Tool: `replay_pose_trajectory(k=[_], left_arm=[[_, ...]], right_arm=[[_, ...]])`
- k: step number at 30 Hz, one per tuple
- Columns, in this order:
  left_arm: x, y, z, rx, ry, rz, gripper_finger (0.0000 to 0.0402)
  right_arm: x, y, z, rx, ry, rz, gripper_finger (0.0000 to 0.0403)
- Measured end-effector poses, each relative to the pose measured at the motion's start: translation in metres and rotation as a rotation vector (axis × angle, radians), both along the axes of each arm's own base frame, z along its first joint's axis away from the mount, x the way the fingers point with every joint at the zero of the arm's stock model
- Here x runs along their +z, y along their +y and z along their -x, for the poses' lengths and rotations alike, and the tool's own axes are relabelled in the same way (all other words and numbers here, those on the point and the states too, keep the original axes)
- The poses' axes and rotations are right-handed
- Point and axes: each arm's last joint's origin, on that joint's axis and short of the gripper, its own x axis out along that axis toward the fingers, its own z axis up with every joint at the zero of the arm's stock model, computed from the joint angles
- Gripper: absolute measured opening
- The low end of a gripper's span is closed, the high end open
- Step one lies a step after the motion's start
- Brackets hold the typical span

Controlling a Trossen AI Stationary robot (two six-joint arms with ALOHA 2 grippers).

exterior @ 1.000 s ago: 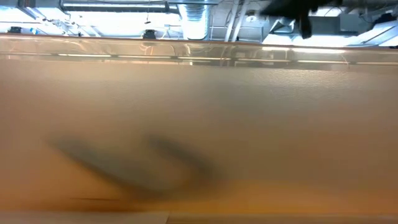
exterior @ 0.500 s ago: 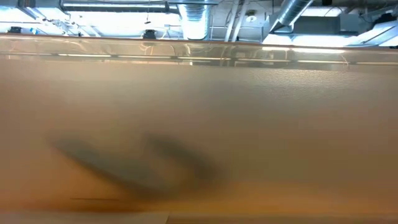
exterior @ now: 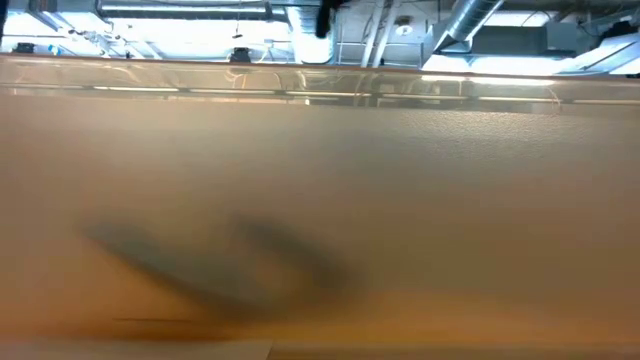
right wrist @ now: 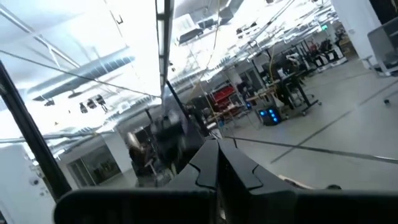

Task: Pick & Place Food Item
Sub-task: Put the red seasoning can into the transparent bin

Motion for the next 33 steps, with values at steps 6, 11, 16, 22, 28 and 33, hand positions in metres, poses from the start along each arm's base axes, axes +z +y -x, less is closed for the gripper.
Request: replay_pose_trajectory(k=[6, 11, 16, 22, 28, 33], left_arm=[[-0.055, 0.002, -0.031, 0.043, 0.157, 0.02, 0.0005], [-0.084, -0.01, -0.062, 0.006, 0.232, 0.005, 0.0001], [-0.086, -0.008, -0.098, 0.031, 0.331, -0.101, 0.0], [-0.11, 0.011, -0.123, 0.096, 0.571, -0.156, 0.0], [-0.132, 0.019, -0.127, 0.136, 0.647, -0.139, 0.0], [-0.139, 0.026, -0.13, 0.148, 0.638, -0.132, 0.0]], right_arm=[[0.001, -0.001, 0.003, 0.004, -0.015, -0.002, 0.0], [0.001, -0.001, 0.003, 0.004, -0.015, -0.002, 0.0], [0.002, -0.001, 0.005, 0.003, -0.021, -0.003, 0.0], [0.002, -0.001, 0.005, 0.002, -0.02, -0.003, 0.0], [0.002, -0.001, 0.005, 0.003, -0.021, -0.003, 0.0], [0.002, -0.001, 0.005, 0.0, -0.019, 0.004, 0.0]])
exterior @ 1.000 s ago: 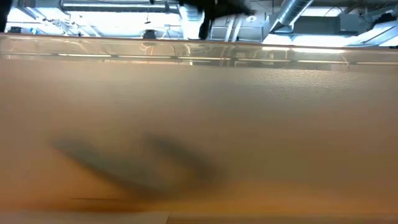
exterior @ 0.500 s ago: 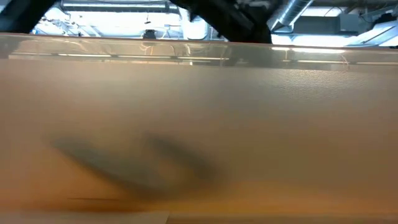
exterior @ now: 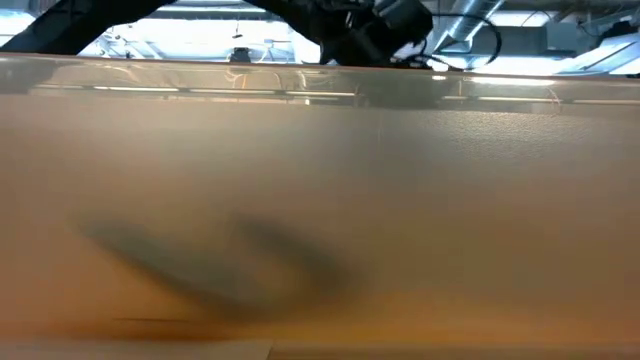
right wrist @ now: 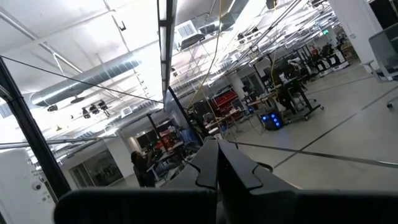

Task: Pick & Place Food Item
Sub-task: Put the red seasoning can into the transparent bin

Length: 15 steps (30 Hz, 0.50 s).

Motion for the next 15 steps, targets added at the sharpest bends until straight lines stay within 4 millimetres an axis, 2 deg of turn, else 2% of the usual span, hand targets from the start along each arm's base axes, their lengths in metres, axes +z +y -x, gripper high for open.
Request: replay_pose_trajectory(k=[6, 15], left_arm=[[-0.022, 0.006, -0.003, 0.016, 0.055, 0.006, 0.0], [-0.024, 0.019, -0.003, 0.101, 0.037, -0.014, 0.0]], right_arm=[[0.0, 0.0, 0.0, 0.006, 0.0, 0.009, 0.0], [0.001, 0.0, 0.0, 0.016, -0.01, 0.011, 0.0]])
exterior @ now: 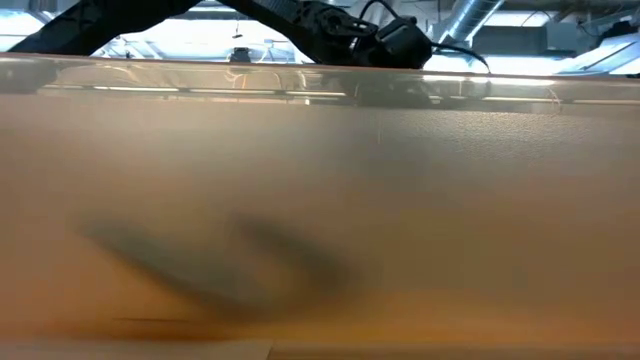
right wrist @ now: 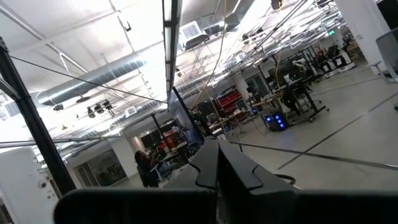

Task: Pick & Place Food Item
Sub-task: Put the red seasoning can into the transparent bin, then put the red noodle pack into the transparent container

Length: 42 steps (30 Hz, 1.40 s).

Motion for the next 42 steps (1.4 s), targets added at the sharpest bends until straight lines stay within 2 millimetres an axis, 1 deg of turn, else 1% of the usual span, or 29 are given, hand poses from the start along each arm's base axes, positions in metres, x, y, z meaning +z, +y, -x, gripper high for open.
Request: replay_pose_trajectory(k=[6, 11, 17, 20, 24, 27, 29, 31, 34, 42], left_arm=[[0.003, 0.011, -0.002, 0.049, -0.055, -0.002, 0.0], [0.004, 0.011, -0.002, 0.058, -0.064, 0.002, 0.0], [0.002, 0.005, -0.001, 0.046, -0.039, 0.019, 0.0], [0.002, -0.004, -0.003, 0.021, -0.043, 0.037, 0.0], [0.003, -0.011, -0.007, 0.019, -0.088, 0.046, 0.0], [0.0, -0.009, -0.008, 0.043, -0.096, 0.064, 0.0], [-0.007, -0.008, -0.012, 0.062, -0.114, 0.072, 0.0], [-0.011, -0.006, -0.011, 0.08, -0.101, 0.078, 0.0], [-0.011, -0.005, -0.015, 0.098, -0.156, 0.095, 0.0], [-0.014, -0.005, -0.015, 0.108, -0.151, 0.116, 0.0]], right_arm=[[0.0, 0.0, 0.0, 0.0, 0.0, 0.0, 0.0], [0.0, 0.0, 0.0, 0.005, -0.001, 0.001, 0.0], [0.0, 0.001, 0.0, 0.027, -0.005, 0.003, 0.0], [0.0, 0.001, 0.0, 0.027, -0.005, 0.003, 0.0], [0.0, 0.001, 0.0, 0.028, -0.005, 0.003, 0.0], [0.0, 0.001, 0.0, 0.028, -0.004, 0.003, 0.0], [0.0, 0.001, 0.0, 0.028, -0.004, 0.004, 0.0], [0.0, 0.001, 0.0, 0.028, -0.004, 0.003, 0.0], [0.0, 0.001, 0.0, 0.03, -0.004, 0.002, 0.0], [0.0, 0.001, 0.0, 0.033, -0.004, -0.005, 0.0]])
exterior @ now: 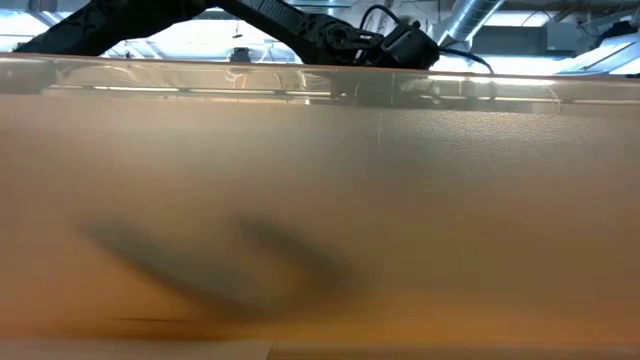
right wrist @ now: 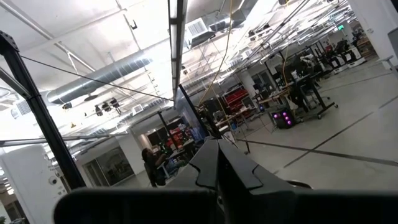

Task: Pick & Place Food Item
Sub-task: Put the red noodle pack into the transparent container

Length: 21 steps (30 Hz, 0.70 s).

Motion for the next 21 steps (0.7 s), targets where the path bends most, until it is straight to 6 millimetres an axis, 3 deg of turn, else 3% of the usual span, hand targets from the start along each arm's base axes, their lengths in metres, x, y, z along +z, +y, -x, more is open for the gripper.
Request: replay_pose_trajectory(k=[7, 10, 17, 21], left_arm=[[0.002, -0.005, 0.002, -0.102, 0.005, 0.09, 0.0], [0.022, -0.008, 0.005, -0.206, -0.043, 0.161, 0.0], [0.116, -0.019, 0.029, -0.552, -0.258, 0.05, 0.0], [0.172, -0.027, 0.054, -0.618, -0.382, -0.057, 0.0]], right_arm=[[0.0, 0.0, 0.0, 0.002, 0.0, 0.001, 0.0], [0.0, 0.0, 0.0, 0.004, -0.001, 0.002, 0.0], [0.001, 0.0, 0.0, 0.002, -0.007, 0.007, 0.0], [0.001, 0.0, 0.0, -0.001, -0.011, 0.013, 0.0]])
